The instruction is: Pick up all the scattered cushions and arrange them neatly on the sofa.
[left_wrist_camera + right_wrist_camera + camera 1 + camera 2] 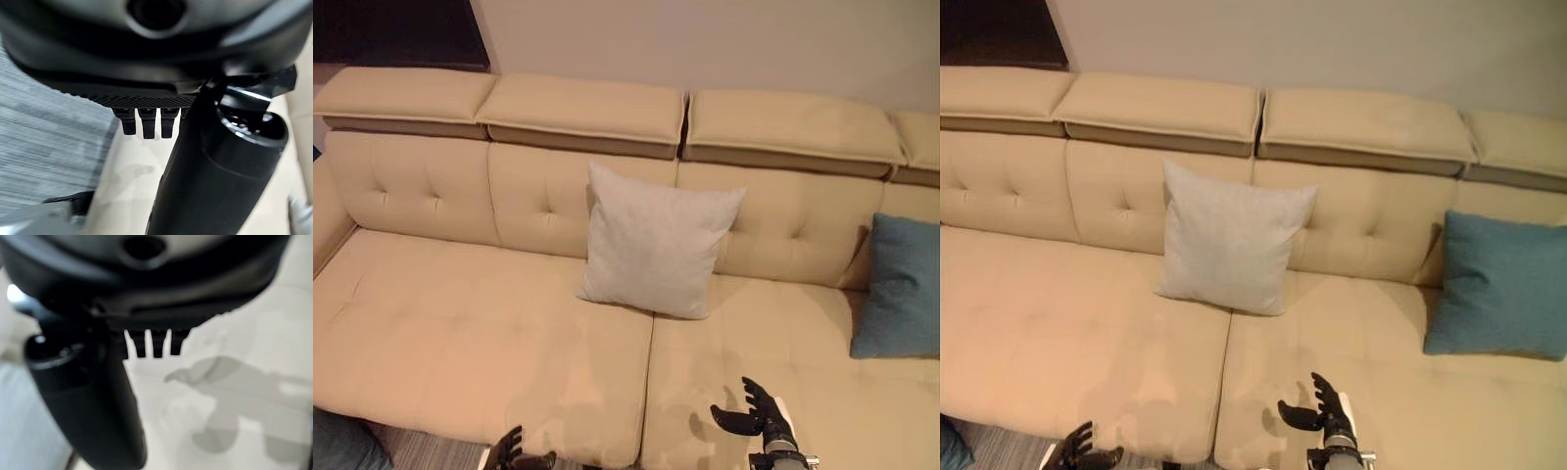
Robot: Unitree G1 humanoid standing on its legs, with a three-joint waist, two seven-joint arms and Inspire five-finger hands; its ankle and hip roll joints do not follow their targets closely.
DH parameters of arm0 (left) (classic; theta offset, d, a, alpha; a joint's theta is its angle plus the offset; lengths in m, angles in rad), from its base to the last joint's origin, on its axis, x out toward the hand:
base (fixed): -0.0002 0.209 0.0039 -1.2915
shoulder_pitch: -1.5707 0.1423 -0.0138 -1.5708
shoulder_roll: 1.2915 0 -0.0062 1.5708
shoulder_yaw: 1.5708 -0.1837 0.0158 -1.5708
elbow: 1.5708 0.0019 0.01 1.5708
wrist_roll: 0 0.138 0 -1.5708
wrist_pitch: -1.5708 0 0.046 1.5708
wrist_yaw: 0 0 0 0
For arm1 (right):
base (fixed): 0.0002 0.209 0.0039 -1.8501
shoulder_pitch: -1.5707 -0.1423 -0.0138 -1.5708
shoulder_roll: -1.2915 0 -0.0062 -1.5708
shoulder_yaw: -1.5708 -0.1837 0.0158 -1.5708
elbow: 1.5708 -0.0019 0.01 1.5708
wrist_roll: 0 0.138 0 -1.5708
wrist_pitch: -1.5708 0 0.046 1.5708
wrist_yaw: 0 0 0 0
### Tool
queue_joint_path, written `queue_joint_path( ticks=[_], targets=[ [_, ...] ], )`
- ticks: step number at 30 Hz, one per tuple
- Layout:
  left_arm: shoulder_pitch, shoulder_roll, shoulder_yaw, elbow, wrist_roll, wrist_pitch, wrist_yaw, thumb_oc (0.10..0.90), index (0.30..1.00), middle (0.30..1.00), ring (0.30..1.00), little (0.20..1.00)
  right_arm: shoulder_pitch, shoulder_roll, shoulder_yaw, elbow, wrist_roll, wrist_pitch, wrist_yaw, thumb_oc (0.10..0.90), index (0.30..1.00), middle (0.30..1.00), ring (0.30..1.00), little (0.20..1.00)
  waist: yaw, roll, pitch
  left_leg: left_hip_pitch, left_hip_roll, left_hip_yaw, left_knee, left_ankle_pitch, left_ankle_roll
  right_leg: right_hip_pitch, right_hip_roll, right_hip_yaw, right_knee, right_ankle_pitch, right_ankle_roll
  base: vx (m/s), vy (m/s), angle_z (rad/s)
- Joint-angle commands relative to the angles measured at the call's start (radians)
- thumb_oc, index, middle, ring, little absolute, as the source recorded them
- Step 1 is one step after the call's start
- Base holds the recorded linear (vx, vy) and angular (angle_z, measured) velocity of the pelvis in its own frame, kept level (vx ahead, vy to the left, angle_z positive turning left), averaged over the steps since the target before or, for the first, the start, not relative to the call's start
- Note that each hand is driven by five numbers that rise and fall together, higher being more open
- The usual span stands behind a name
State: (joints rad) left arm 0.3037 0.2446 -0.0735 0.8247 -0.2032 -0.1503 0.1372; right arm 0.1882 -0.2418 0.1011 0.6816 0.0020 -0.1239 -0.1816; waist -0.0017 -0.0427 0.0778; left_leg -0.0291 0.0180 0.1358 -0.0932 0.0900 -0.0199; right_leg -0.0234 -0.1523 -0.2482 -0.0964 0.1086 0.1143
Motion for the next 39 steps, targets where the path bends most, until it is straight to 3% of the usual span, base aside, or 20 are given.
queue_joint_path(
  ticks=[1, 5, 6, 7, 8, 13, 14, 15, 17, 20, 22, 24, 27, 29, 39],
  targets=[
    [-0.092, 0.041, 0.019, -0.022, 0.055, -0.061, 0.01, 0.8, 0.9, 0.9, 0.9, 0.9, -0.083, -0.056, -0.02, -0.035, -0.03, -0.06, -0.02, 0.8, 0.9, 0.9, 0.9, 0.9, 0.039, -0.002, 0.017, 0.062, -0.02, -0.009, 0.006, -0.128, 0.004, 0.029, -0.037, -0.043, 0.086, -0.065, 0.08, -0.07, 0.058, -0.14],
    [-0.149, 0.08, 0.004, -0.018, 0.065, -0.063, 0.039, 0.8, 0.9, 0.9, 0.9, 0.9, -0.104, -0.057, 0.003, 0.009, -0.038, -0.05, -0.027, 0.8, 0.9, 0.9, 0.9, 0.9, 0.034, 0.001, 0.056, 0.04, -0.017, -0.042, 0.006, -0.106, 0.017, -0.041, -0.034, 0.002, 0.255, -0.093, 0.082, -0.19, 0.063, 0.0],
    [-0.175, 0.099, -0.01, -0.04, 0.067, -0.07, 0.055, 0.8, 0.9, 0.9, 0.9, 0.9, -0.112, -0.054, 0.011, 0.037, -0.029, -0.055, -0.032, 0.8, 0.9, 0.9, 0.9, 0.9, 0.024, 0.005, 0.067, 0.019, -0.019, -0.064, 0.006, -0.086, 0.023, -0.062, 0.009, 0.07, 0.333, -0.128, 0.075, -0.27, 0.044, 0.29],
    [-0.186, 0.103, -0.016, -0.042, 0.067, -0.069, 0.055, 0.8, 0.9, 0.9, 0.9, 0.9, -0.117, -0.056, 0.012, 0.052, -0.024, -0.052, -0.033, 0.8, 0.9, 0.9, 0.9, 0.9, 0.024, 0.008, 0.061, 0.003, -0.018, -0.074, 0.006, -0.076, 0.024, -0.061, 0.031, 0.087, 0.352, -0.145, 0.064, -0.35, -0.01, 0.67],
    [-0.207, 0.111, -0.032, -0.043, 0.069, -0.071, 0.061, 0.8, 0.9, 0.9, 0.9, 0.9, -0.119, -0.061, 0.017, 0.069, -0.018, -0.055, -0.036, 0.8, 0.9, 0.9, 0.9, 0.9, 0.024, 0.0, 0.047, -0.037, -0.027, -0.102, 0.006, -0.046, 0.022, -0.03, 0.082, 0.133, 0.389, -0.193, 0.043, -0.2, -0.046, 0.8],
    [-0.23, 0.108, -0.034, -0.007, 0.073, -0.065, 0.07, 0.8, 0.9, 0.9, 0.9, 0.9, -0.143, -0.065, 0.037, 0.084, -0.024, -0.048, -0.039, 0.8, 0.9, 0.9, 0.9, 0.9, 0.044, -0.019, 0.035, -0.105, -0.029, -0.112, 0.007, -0.009, 0.004, 0.036, 0.112, 0.151, 0.301, -0.251, 0.013, -0.21, -0.119, 0.5],
    [-0.246, 0.102, -0.041, 0.021, 0.073, -0.064, 0.075, 0.8, 0.9, 0.9, 0.9, 0.9, -0.16, -0.073, 0.05, 0.08, -0.025, -0.046, -0.044, 0.8, 0.9, 0.9, 0.9, 0.9, 0.053, -0.016, 0.04, -0.153, -0.022, -0.109, 0.006, 0.034, -0.025, 0.05, 0.125, 0.148, 0.229, -0.278, -0.013, -0.26, -0.144, 0.04],
    [-0.247, 0.101, -0.041, 0.022, 0.073, -0.065, 0.075, 0.8, 0.9, 0.9, 0.9, 0.9, -0.161, -0.073, 0.05, 0.08, -0.025, -0.046, -0.044, 0.8, 0.9, 0.9, 0.9, 0.9, 0.052, -0.016, 0.04, -0.154, -0.021, -0.11, 0.006, 0.035, -0.025, 0.049, 0.125, 0.147, 0.228, -0.277, -0.013, -0.26, -0.125, -0.01],
    [-0.271, 0.087, -0.058, 0.053, 0.083, -0.059, 0.078, 0.8, 0.9, 0.9, 0.9, 0.9, -0.175, -0.091, 0.054, 0.082, -0.026, -0.05, -0.052, 0.8, 0.9, 0.9, 0.9, 0.9, 0.048, 0.005, 0.062, -0.21, -0.004, -0.115, 0.006, 0.079, -0.063, 0.048, 0.165, 0.169, 0.152, -0.275, -0.035, -0.33, -0.165, 0.48],
    [-0.271, 0.068, -0.062, 0.1, 0.091, -0.053, 0.074, 0.8, 0.9, 0.9, 0.9, 0.9, -0.181, -0.114, 0.058, 0.109, -0.042, -0.05, -0.058, 0.8, 0.9, 0.9, 0.9, 0.9, 0.043, 0.019, 0.086, -0.244, 0.004, -0.111, 0.013, 0.09, -0.077, 0.057, 0.169, 0.127, 0.108, -0.247, -0.038, -0.33, -0.116, 0.61],
    [-0.261, 0.048, -0.055, 0.168, 0.108, -0.043, 0.073, 0.8, 0.9, 0.9, 0.9, 0.9, -0.181, -0.13, 0.057, 0.121, -0.045, -0.044, -0.06, 0.8, 0.9, 0.9, 0.9, 0.9, 0.023, -0.013, 0.101, -0.227, 0.016, -0.071, 0.146, 0.005, -0.049, 0.035, 0.126, 0.091, 0.077, -0.185, -0.04, -0.39, -0.033, 0.38],
    [-0.258, 0.045, -0.051, 0.178, 0.112, -0.04, 0.075, 0.8, 0.9, 0.9, 0.9, 0.9, -0.181, -0.131, 0.057, 0.129, -0.043, -0.044, -0.059, 0.8, 0.9, 0.9, 0.9, 0.9, 0.015, -0.022, 0.097, -0.228, 0.019, -0.065, 0.192, -0.023, -0.045, 0.026, 0.113, 0.082, 0.068, -0.17, -0.038, -0.14, 0.005, 0.56],
    [-0.249, 0.032, -0.042, 0.222, 0.123, -0.034, 0.068, 0.8, 0.9, 0.9, 0.9, 0.9, -0.187, -0.132, 0.064, 0.167, -0.044, -0.044, -0.052, 0.8, 0.9, 0.9, 0.9, 0.9, -0.001, -0.05, 0.091, -0.181, 0.014, -0.058, 0.315, -0.146, -0.037, 0.006, 0.074, 0.062, 0.05, -0.134, -0.033, -0.15, 0.028, 0.32],
    [-0.249, 0.018, -0.038, 0.256, 0.121, -0.03, 0.063, 0.8, 0.9, 0.9, 0.9, 0.9, -0.192, -0.119, 0.061, 0.211, -0.037, -0.04, -0.042, 0.8, 0.9, 0.9, 0.9, 0.9, -0.017, -0.05, 0.076, -0.092, 0.023, -0.042, 0.295, -0.187, -0.039, 0.001, 0.063, 0.041, 0.037, -0.116, -0.021, -0.04, 0.095, 0.07],
    [-0.276, 0.025, -0.044, 0.273, 0.118, -0.018, 0.062, 0.8, 0.9, 0.9, 0.9, 0.9, -0.236, -0.07, 0.083, 0.319, -0.043, -0.013, -0.039, 0.8, 0.9, 0.9, 0.9, 0.9, -0.004, -0.041, 0.047, 0.003, -0.014, -0.075, 0.14, -0.176, -0.013, 0.0, 0.047, 0.041, 0.112, -0.117, 0.002, 0.02, 0.124, 0.16]
  ],
)
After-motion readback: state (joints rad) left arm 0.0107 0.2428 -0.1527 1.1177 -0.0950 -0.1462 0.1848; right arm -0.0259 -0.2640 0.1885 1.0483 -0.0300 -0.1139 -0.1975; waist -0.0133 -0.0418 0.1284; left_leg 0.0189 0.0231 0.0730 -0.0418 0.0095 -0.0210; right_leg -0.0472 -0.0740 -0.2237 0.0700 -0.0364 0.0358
